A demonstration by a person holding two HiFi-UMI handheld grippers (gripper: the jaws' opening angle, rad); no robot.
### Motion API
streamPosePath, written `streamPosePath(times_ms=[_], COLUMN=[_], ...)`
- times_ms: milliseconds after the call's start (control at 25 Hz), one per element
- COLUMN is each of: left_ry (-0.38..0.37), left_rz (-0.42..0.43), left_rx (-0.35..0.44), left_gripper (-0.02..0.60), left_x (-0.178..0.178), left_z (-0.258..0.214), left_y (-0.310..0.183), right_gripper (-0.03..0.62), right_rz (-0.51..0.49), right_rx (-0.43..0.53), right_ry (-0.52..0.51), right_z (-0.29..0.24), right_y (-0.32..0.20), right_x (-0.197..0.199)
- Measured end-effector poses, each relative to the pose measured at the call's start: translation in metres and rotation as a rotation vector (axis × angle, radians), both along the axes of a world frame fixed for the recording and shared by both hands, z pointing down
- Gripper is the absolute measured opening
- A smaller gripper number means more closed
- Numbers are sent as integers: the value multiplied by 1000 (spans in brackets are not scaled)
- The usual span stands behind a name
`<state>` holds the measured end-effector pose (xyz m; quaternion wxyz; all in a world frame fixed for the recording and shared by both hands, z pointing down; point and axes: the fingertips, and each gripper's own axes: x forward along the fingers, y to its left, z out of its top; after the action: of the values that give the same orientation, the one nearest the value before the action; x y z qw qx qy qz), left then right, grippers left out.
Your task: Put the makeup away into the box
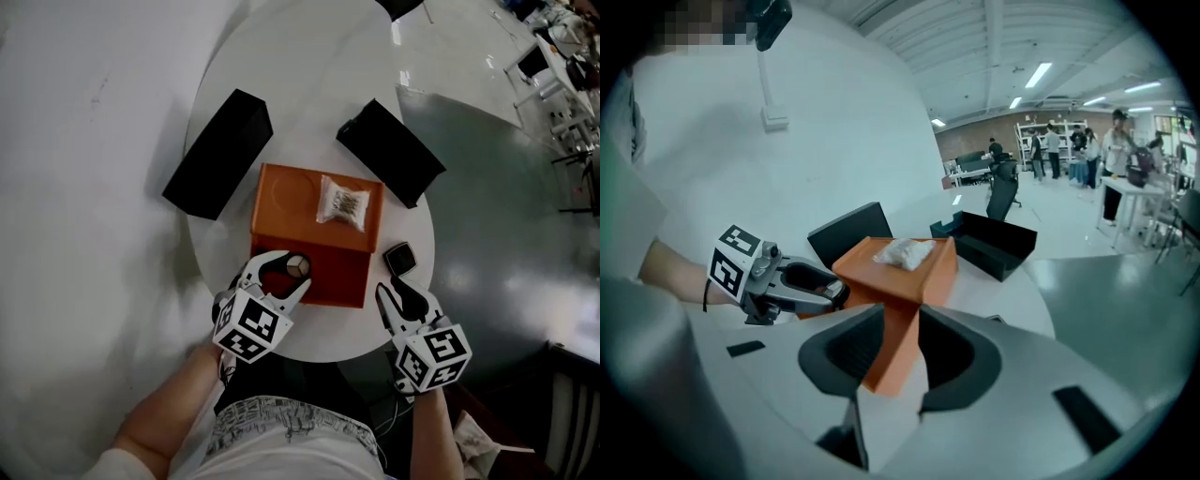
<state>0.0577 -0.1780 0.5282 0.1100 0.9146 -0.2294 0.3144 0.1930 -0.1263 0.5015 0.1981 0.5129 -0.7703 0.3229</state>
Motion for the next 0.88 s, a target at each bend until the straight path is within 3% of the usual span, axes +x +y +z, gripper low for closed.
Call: streamPosePath(times_ms=[400, 880], left_ry=[-162, -273], left_rz=[87, 98], left_rx=[-85, -81], left_gripper=[233, 233], left_x=[32, 31], left_z=[49, 71], left_y=[4, 3], right_gripper=[124, 154], right_rz=[77, 83], right_rx=[-39, -79], right_ry=[-5, 16], right_z=[17, 43], right_y=[19, 11], right_x=[44, 59])
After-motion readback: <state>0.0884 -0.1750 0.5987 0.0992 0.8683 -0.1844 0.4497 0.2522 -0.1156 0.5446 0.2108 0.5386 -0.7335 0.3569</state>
